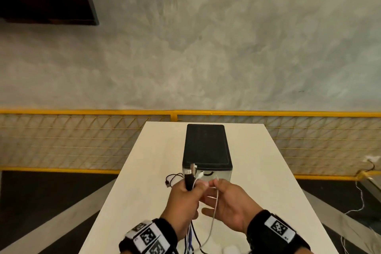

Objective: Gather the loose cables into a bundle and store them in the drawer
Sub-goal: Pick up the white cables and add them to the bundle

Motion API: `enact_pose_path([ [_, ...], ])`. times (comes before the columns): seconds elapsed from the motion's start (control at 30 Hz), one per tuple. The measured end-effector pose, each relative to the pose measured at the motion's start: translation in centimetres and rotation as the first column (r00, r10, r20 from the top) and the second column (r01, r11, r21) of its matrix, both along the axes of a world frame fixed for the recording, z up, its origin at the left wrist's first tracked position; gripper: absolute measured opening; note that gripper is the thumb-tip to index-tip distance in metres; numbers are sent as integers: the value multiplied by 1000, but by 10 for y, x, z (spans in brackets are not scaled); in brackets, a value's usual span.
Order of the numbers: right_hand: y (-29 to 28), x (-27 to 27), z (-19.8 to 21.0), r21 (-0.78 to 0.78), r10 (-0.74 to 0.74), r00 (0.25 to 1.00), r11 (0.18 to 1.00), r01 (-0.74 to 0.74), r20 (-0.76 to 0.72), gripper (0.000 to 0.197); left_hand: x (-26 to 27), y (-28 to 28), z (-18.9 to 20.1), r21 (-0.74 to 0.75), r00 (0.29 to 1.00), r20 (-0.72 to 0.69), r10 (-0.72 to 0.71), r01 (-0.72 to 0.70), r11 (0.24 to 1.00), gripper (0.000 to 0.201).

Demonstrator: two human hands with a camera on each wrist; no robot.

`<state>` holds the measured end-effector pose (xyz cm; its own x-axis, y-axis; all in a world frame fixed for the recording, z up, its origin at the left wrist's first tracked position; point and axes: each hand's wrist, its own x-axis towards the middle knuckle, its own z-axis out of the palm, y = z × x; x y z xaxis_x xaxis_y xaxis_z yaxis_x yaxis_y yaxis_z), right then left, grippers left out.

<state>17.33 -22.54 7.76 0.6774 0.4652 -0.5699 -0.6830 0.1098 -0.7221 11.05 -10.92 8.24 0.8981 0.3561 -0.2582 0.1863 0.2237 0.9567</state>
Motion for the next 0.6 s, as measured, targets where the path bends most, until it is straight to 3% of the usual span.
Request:
enact_pose_path([
  [0.1,9,-5,4,43,-10,999,999,12,-34,38,-1,-13,-6,61,996,15,-83,82,995,7],
  [0.23,7,-3,6,10,86,992,996,-85,-88,47,-4,-11,-13,2,995,-48,-85,86,996,16],
  [0.33,0,7,9,-9,48,992,999,-50,-113,38,-20,1,-21,11,969,-92,-227,229,973,11],
  [0.4,-3,19,15,37,-41,992,998,46,-121,32,-4,11,-22,285,969,-193,-154,205,936,7],
  [0.43,-5,25,16,67,-65,990,995,74,-129,33,25,0,-36,317,980,-102,-170,194,928,22],
  [0.47,-8,31,17,90,-78,988,992,90,-132,33,71,-33,-47,543,990,-59,129,-76,836,38],
  [0.5,-11,34,20,105,-81,988,990,95,-130,31,129,-77,-57,786,892,15,452,-290,546,47],
  [0.53,-15,35,21,108,-86,989,989,99,-123,28,152,-97,-69,860,829,71,555,-333,387,51],
  [0.57,-17,35,21,106,-88,990,989,100,-110,25,147,-94,-80,839,854,-2,520,-281,466,54],
  [0.6,-19,34,21,101,-92,991,990,102,-96,23,109,-72,-81,695,934,-112,338,-169,699,55],
])
